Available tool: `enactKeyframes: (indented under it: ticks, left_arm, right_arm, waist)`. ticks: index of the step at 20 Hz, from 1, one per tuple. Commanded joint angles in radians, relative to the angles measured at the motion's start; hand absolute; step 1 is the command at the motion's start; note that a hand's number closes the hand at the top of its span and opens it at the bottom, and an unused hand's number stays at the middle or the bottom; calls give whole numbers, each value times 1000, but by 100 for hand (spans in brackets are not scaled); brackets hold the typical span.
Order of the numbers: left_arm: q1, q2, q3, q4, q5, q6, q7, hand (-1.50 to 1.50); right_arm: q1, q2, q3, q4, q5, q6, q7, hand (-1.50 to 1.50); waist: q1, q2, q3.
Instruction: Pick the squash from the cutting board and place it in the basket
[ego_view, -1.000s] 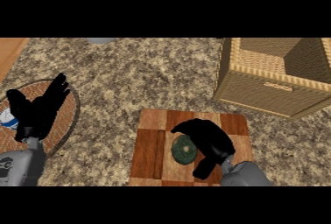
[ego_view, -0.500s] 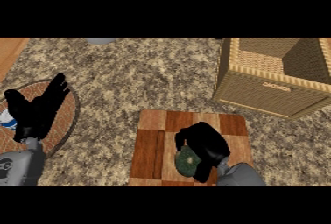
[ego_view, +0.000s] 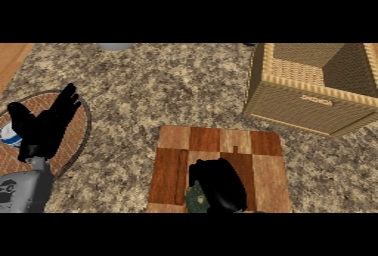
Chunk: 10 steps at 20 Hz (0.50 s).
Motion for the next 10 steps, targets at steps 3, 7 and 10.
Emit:
enactKeyframes:
  ticks: [3,7,10]
  left_arm:
    - [7,17,9,19,8,-26,-14,0]
    - [6,18,13,6,14,-28,-14,0]
    - [-20,13,15,34,-5,-4,-20,0]
  right_arm:
    - [72,41,211,-98,-169,-268,252,150]
    - [43,42,264,-222,-223,-484,194,150]
    - [-58,42,343,-287,-124,-572,284,150]
  waist:
    - [11,12,12]
    - [10,10,13]
    - [-3,9,11]
